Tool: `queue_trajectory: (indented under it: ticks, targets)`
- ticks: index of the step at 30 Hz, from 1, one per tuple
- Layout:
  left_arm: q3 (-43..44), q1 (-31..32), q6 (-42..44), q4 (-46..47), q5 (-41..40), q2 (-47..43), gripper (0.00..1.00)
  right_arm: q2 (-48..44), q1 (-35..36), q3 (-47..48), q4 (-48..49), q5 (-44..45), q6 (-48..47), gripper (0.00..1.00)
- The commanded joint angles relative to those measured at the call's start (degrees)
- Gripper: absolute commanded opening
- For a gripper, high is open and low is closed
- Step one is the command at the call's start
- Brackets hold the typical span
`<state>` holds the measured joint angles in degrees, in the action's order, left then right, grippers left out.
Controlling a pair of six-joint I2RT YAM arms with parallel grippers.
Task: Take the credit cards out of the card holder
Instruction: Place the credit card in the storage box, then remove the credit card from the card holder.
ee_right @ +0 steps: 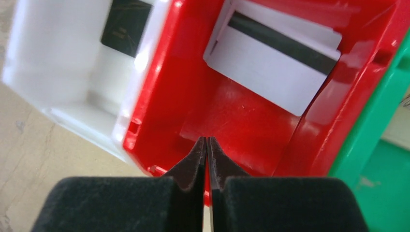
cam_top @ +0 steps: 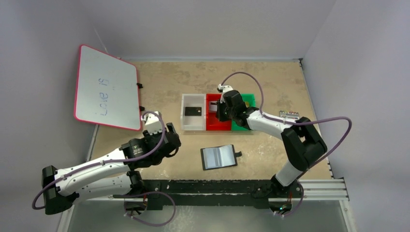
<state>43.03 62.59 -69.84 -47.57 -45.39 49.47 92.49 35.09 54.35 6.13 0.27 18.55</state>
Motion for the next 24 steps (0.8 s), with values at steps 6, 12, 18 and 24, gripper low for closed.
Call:
queue_trajectory:
  ticks: [6, 12, 18, 24]
  targets:
    - [-0.67, -0.20, -0.83, 1.90, -0.49, -0.16, 0.66, 9.91, 0.01, 8.28, -5.00, 5.09, 6.98, 0.02]
    - [-0.59, -0.20, -0.78, 2.11, -0.10, 0.35, 0.66, 14.40, 0.04, 13.99, -6.08, 12.96, 5.21, 0.03]
    - [-0.73, -0.18, -0.73, 2.29, 0.13, 0.80, 0.66, 17.04, 0.00, 17.00, -6.80, 18.45, 3.83, 0.04]
    - [-0.75, -0.23, -0.78, 2.57, 0.21, 1.31, 0.66, 19.47, 0.05, 19.66, -6.75, 18.81, 2.83, 0.04]
